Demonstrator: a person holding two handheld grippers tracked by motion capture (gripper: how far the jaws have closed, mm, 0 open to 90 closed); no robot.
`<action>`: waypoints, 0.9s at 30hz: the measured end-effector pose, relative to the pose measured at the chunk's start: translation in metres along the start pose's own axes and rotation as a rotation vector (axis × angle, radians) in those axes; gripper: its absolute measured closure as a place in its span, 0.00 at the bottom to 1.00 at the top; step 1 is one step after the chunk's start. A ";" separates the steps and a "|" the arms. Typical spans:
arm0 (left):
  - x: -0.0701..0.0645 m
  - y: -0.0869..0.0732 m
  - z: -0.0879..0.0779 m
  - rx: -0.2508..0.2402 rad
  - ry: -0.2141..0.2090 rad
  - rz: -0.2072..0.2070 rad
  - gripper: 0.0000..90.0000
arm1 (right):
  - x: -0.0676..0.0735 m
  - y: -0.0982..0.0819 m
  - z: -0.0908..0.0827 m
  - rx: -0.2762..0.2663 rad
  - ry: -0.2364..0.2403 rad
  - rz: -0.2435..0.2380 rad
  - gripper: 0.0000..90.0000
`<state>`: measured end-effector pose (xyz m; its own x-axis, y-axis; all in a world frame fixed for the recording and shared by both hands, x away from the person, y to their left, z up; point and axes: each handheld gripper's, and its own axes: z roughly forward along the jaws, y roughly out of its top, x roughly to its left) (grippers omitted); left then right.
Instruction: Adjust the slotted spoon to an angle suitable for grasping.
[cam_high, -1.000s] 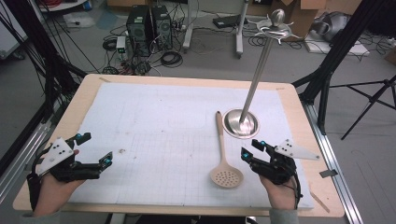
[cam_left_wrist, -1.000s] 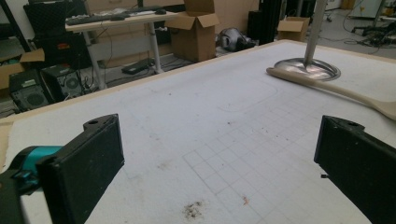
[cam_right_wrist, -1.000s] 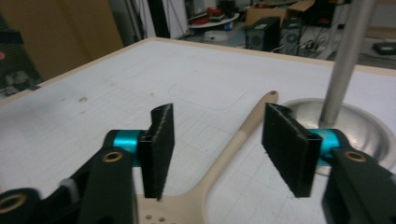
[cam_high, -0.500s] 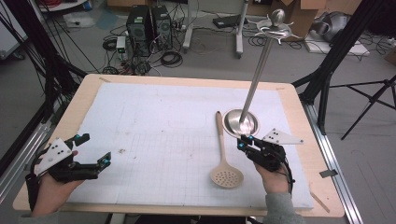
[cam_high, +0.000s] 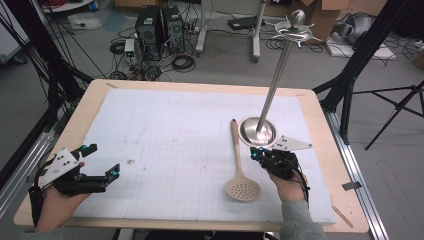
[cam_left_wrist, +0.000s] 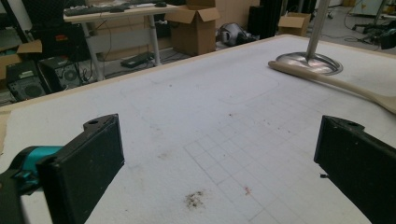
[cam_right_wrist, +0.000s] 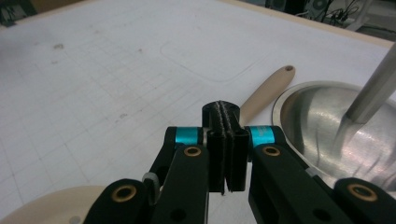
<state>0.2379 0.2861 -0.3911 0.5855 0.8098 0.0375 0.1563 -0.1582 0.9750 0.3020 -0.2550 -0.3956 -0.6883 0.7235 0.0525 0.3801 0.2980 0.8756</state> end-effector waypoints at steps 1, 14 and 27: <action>0.000 0.000 0.000 0.004 -0.001 0.002 0.02 | 0.000 0.000 0.002 0.006 0.000 0.001 0.99; -0.003 -0.005 0.003 0.046 0.014 0.033 0.02 | -0.005 -0.005 0.028 0.086 -0.025 0.048 0.99; -0.001 -0.008 -0.005 0.045 0.021 0.012 0.02 | -0.014 -0.009 0.043 0.126 -0.020 0.047 0.99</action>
<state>0.2319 0.2891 -0.3977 0.5710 0.8192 0.0538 0.1852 -0.1924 0.9637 0.3348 -0.2405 -0.4249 -0.6559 0.7504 0.0816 0.4872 0.3383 0.8051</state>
